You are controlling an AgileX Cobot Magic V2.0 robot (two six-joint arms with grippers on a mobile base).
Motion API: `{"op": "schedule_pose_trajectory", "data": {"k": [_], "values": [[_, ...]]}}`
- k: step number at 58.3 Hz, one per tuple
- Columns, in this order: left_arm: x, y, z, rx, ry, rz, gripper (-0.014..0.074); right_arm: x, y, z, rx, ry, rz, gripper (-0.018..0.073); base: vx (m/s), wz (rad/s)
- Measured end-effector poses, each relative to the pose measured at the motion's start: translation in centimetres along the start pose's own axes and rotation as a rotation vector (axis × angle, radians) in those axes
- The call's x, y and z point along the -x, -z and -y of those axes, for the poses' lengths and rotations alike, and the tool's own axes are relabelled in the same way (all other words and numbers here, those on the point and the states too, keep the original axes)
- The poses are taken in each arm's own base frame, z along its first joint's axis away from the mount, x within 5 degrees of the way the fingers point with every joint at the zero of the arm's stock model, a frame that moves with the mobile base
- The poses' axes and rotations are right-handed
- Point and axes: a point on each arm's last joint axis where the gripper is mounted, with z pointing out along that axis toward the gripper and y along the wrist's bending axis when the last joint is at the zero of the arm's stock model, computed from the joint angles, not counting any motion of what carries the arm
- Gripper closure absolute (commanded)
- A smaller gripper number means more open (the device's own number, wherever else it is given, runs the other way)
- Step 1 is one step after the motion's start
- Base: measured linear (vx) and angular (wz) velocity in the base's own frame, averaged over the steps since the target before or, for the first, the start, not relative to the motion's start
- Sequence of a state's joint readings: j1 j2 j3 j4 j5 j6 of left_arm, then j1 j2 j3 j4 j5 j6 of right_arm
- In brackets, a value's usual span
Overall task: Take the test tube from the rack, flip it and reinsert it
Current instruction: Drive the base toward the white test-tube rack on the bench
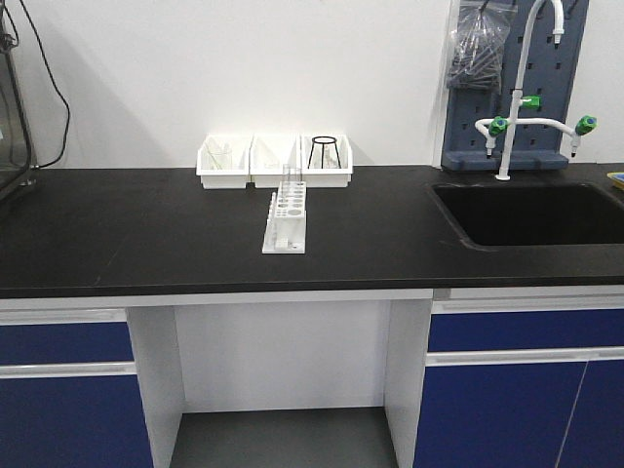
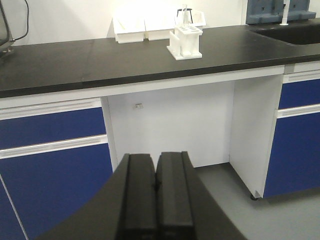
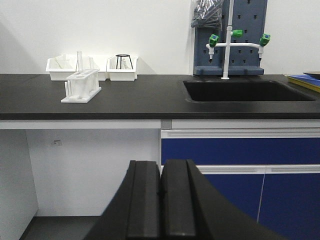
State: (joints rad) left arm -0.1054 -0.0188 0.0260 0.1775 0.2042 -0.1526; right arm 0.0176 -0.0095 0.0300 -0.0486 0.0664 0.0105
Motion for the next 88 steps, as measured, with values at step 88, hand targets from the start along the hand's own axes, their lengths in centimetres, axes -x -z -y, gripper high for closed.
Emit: {"op": "schedule_pose_trajectory", "data": {"k": [88], "values": [[0.0,0.0,0.0,0.0,0.0,0.0,0.0603,0.0,0.0,0.0,0.0,0.0,0.0,0.057,0.34,0.01]]}}
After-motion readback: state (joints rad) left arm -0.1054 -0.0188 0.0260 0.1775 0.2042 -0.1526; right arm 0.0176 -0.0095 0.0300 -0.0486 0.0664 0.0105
